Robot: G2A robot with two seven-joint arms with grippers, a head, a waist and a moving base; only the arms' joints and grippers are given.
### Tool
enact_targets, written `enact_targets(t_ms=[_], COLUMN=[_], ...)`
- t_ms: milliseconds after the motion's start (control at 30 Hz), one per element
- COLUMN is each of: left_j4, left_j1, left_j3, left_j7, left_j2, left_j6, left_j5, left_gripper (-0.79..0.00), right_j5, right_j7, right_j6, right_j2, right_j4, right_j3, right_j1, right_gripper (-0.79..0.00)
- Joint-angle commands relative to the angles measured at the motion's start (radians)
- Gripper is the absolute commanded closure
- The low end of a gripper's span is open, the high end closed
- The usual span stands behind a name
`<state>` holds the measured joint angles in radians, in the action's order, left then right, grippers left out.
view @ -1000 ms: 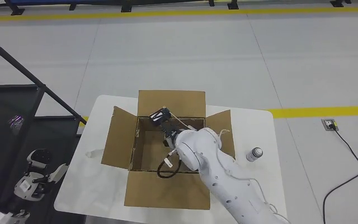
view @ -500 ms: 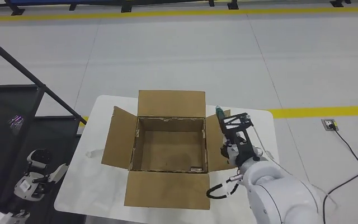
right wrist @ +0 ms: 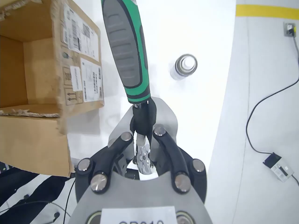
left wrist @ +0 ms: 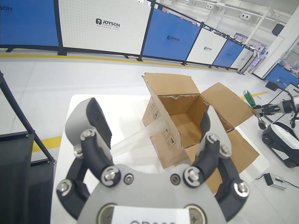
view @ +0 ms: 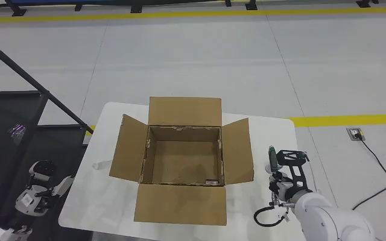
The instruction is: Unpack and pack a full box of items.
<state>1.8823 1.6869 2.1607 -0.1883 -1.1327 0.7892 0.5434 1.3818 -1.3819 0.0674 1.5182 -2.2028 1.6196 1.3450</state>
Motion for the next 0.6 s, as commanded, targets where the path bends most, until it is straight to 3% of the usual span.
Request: enact_targets(t_ms=[0,267,567], left_j4=[0.000,0.000,0.000], left_j1=[0.000,0.000,0.000], left_j3=[0.000,0.000,0.000], left_j7=[0.000,0.000,0.000], left_j2=[0.000,0.000,0.000], left_j6=[0.000,0.000,0.000], left_j5=[0.000,0.000,0.000], left_gripper=[-0.785,-0.785,-0.785], right_j5=[-0.034,-0.070,-0.033], right_j7=[-0.015,-0.027,0.031], right_j6=[-0.032,-0.072,-0.087], right_j2=[-0.004,-0.016,-0.026], right_j4=[0.055,0.328,0.476], right_j3=[0.015,-0.003,-0.056], right_j1=[-0.001,-0.094,-0.152], right_gripper=[0.000,0.000,0.000])
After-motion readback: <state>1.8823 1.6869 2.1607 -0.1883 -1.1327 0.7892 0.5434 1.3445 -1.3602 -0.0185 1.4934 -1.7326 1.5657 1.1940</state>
